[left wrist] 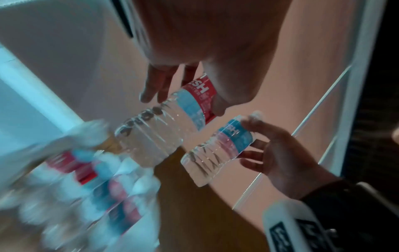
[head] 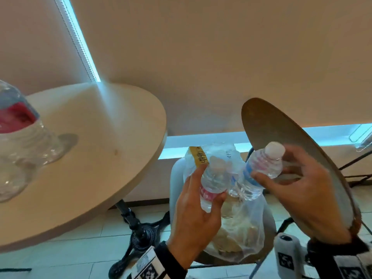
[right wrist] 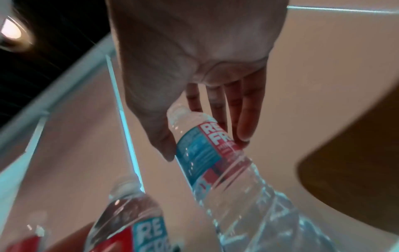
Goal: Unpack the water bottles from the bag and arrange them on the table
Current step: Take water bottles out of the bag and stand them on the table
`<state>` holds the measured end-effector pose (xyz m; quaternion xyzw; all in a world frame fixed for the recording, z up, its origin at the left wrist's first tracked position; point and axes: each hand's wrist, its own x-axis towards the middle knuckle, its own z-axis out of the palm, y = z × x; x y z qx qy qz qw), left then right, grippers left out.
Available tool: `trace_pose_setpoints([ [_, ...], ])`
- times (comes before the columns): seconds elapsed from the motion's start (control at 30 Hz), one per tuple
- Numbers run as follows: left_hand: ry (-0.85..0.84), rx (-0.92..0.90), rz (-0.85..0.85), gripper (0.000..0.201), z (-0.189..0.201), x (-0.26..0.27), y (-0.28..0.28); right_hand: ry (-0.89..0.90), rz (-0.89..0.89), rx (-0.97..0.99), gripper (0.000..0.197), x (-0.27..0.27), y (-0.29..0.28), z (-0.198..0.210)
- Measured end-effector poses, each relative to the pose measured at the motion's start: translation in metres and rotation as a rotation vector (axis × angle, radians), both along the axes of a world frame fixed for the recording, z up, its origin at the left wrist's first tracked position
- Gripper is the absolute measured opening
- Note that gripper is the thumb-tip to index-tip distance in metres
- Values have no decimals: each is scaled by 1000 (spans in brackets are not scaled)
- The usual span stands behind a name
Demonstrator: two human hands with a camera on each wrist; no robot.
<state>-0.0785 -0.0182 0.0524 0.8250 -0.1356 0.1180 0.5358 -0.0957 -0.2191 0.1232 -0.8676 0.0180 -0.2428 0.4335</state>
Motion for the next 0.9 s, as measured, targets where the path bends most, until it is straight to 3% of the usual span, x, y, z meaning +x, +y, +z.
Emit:
trace_pose_setpoints([
  [0.17,-100,-113,48,69,100,-28,43,-138,173,51,63,15,40,103],
  [0.37,-240,-221,153,63,176,-45,108,-286,424,64,55,59,110,153],
  [0.63,-279,-127,455,62,177,-37,184,-231,598,-52,49,108,223,146],
  [0.9,-242,-89,620,63,150,-16,206,-144,609,-138,54,138,283,126],
])
